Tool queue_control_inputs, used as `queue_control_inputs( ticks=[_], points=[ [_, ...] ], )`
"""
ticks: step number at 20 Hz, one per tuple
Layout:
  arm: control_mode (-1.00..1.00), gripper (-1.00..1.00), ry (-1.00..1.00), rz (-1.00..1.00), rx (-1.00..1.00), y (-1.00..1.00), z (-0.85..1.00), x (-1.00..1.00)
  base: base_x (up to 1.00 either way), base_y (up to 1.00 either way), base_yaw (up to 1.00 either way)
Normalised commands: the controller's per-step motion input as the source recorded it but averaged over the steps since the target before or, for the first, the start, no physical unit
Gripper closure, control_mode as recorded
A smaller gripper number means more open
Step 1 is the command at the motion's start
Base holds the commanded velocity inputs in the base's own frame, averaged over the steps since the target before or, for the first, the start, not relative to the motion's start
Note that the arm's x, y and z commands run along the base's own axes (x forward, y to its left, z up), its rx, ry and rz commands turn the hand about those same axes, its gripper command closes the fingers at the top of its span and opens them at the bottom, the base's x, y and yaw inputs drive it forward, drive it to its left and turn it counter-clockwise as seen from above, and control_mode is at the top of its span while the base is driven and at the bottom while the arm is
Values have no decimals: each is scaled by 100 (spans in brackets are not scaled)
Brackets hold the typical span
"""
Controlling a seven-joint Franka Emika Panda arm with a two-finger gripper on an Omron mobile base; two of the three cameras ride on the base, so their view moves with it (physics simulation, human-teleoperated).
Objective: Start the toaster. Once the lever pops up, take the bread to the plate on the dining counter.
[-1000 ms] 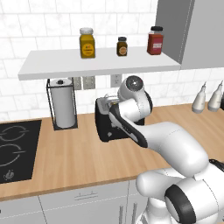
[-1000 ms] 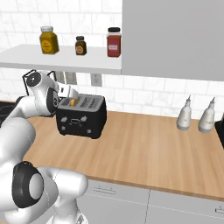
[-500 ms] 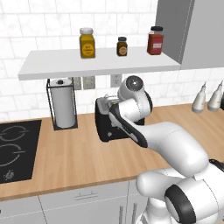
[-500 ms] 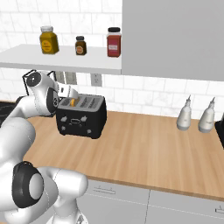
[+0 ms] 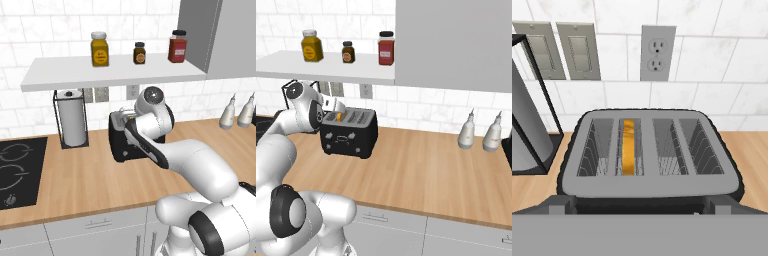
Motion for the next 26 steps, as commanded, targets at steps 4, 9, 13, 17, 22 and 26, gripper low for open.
queue_control_inputs(
  ticks=[4, 9, 13, 17, 22, 26],
  points=[
    [-100, -100, 0, 0, -1, 0, 0, 0, 0, 0, 0],
    [-100, -100, 0, 0, -2, -1, -8, -14, 0, 0, 0],
    [-100, -100, 0, 1, 1, -6, -13, -23, 0, 0, 0],
    [-100, -100, 0, 0, 1, 0, -13, -11, 0, 0, 0],
    [-100, -100, 0, 0, 0, 0, -24, -1, 0, 0, 0],
    [-100, -100, 1, 0, 0, 0, -4, 1, 0, 0, 0]
  ],
)
